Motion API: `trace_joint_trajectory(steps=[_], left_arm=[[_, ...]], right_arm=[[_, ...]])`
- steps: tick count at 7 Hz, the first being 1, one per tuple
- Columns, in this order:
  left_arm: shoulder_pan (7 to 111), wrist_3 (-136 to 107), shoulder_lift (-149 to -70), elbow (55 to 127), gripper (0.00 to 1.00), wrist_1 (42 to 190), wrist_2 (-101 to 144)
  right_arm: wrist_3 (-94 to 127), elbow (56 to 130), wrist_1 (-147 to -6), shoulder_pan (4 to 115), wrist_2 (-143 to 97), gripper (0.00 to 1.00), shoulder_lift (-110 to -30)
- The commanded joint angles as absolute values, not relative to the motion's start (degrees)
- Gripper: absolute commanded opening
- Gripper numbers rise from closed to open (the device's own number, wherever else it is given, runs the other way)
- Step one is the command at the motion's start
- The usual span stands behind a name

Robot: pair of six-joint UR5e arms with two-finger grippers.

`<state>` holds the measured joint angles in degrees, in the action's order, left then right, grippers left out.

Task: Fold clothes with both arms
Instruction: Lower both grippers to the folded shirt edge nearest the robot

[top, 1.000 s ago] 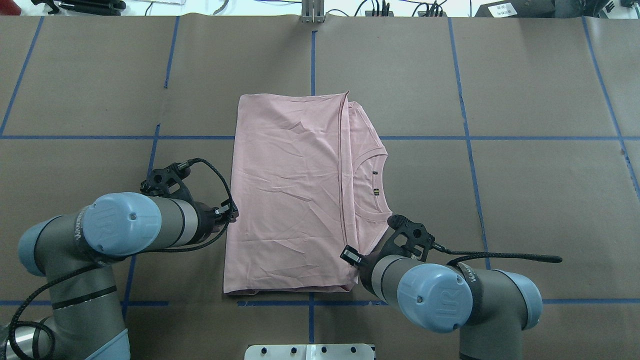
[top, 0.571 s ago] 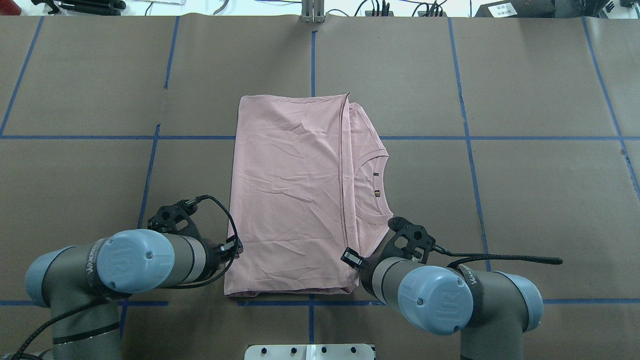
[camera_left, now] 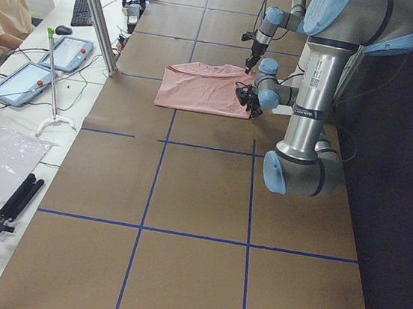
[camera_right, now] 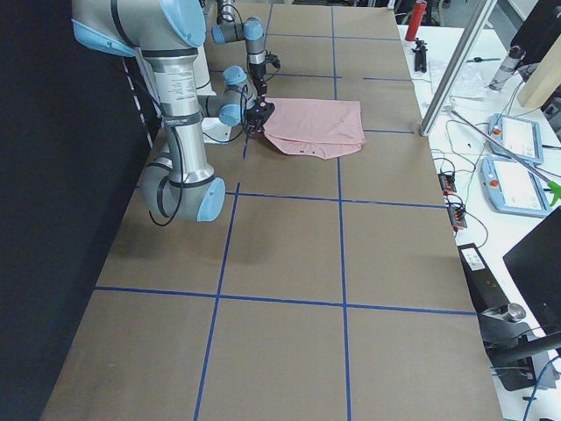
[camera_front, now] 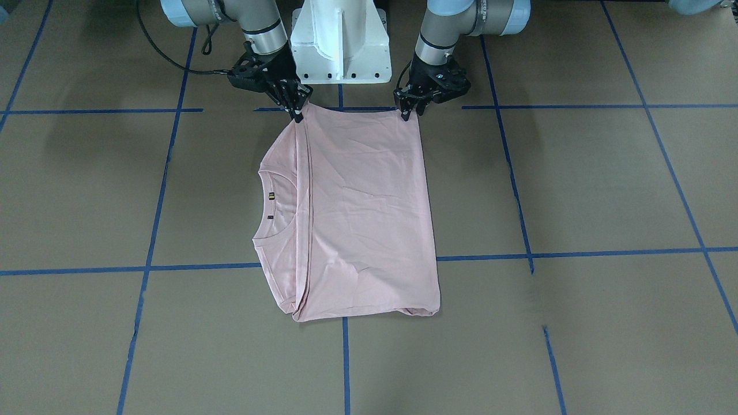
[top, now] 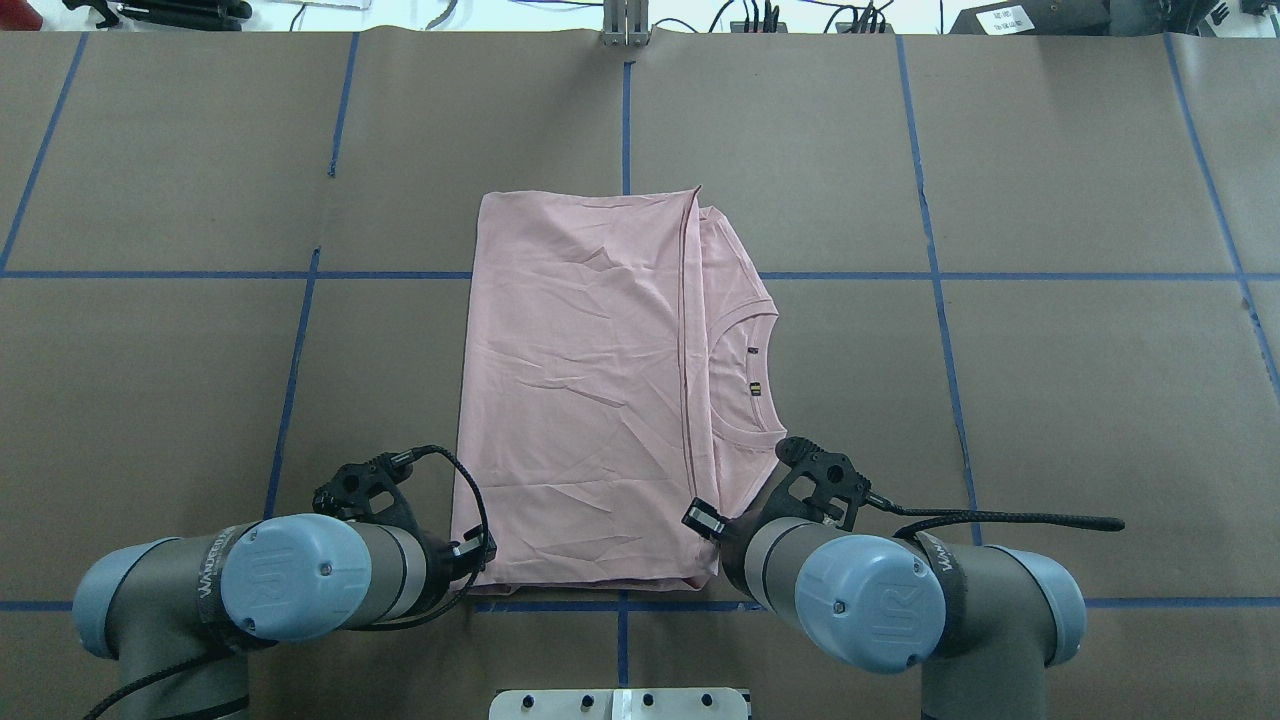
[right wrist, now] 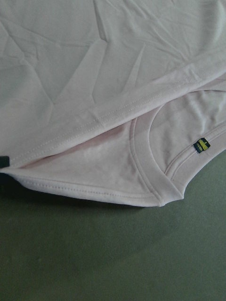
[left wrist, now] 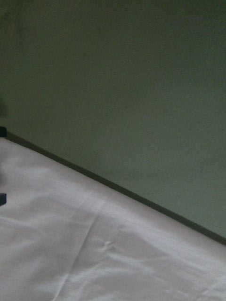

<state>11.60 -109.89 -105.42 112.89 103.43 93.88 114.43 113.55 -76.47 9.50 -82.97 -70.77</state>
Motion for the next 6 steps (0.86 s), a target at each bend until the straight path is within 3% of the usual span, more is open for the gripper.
trace_joint_trajectory(steps=[1,2,3,4,6], left_arm=[[10.2,-109.9,-105.4,112.8,0.49,101.6,94.0],[10.2,-109.9,-105.5,112.9,0.46,101.6,94.0],[10.0,-110.0,-105.5,112.9,0.35,101.6,94.0],[10.0,-110.1,-105.5,113.2,0.0,101.6,94.0],[10.0,-110.2,-105.4,113.5,0.0,101.6,94.0]], right_arm=[[114.4,113.6,-76.5,9.5,-83.1,0.0,-70.7],[114.4,113.6,-76.5,9.5,-83.1,0.0,-70.7],[114.3,113.6,-76.5,9.5,-83.1,0.0,-70.7],[114.3,113.6,-76.5,9.5,-83.1,0.0,-70.7],[114.3,113.6,-76.5,9.5,-83.1,0.0,-70.7]])
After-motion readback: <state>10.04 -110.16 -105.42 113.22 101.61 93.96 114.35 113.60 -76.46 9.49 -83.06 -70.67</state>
